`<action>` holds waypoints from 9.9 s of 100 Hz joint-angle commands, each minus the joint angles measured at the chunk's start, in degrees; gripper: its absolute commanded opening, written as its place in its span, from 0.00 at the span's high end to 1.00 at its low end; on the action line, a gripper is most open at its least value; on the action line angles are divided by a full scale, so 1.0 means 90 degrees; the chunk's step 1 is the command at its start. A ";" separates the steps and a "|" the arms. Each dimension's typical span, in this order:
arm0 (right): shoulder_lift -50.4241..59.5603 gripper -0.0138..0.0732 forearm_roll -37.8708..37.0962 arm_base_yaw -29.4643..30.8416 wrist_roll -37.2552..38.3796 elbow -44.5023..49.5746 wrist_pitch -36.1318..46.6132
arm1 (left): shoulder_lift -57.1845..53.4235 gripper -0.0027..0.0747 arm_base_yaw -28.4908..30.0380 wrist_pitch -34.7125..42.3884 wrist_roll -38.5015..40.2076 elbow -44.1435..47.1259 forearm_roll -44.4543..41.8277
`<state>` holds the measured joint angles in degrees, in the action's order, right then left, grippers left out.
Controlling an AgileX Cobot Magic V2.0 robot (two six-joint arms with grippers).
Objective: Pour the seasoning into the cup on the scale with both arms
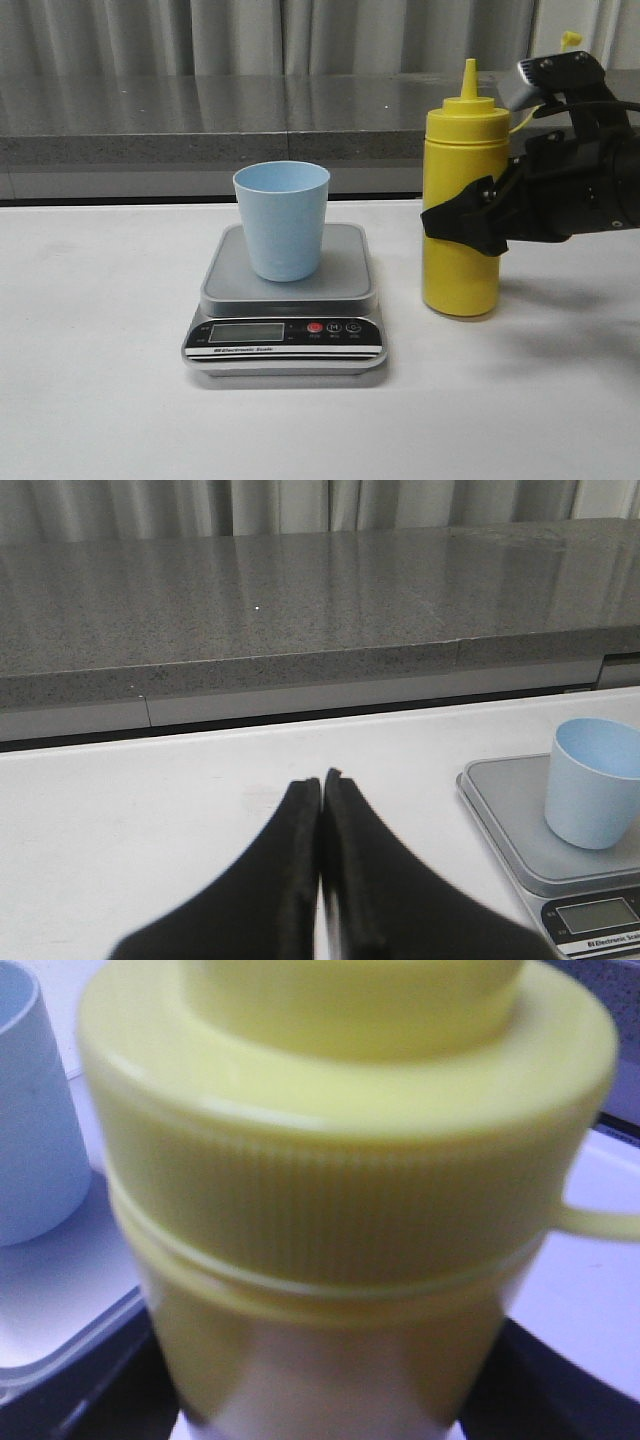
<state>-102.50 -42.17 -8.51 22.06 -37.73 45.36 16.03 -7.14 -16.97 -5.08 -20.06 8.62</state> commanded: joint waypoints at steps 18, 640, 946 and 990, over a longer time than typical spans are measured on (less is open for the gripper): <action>0.0211 0.57 0.0104 0.0037 -0.0077 -0.0122 0.0444 | 0.0041 0.99 0.0030 0.0521 -0.0002 -0.0183 0.0016; 1.1540 0.92 0.4131 0.0755 -0.2320 0.4087 -0.5482 | 0.0041 0.99 0.0030 0.0521 -0.0002 -0.0183 0.0016; 1.1540 0.92 0.4119 0.0755 -0.2320 0.4374 -0.5265 | -0.2028 0.99 0.0649 0.1886 0.0045 0.2286 -0.0811; 1.1540 0.92 0.4119 0.0755 -0.2320 0.4374 -0.5265 | -0.2028 0.99 0.0649 0.1886 0.0045 0.2286 -0.0799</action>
<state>0.56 -4.93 -2.10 1.96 1.65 -6.71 -0.37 -1.44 -4.79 -5.08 0.08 1.29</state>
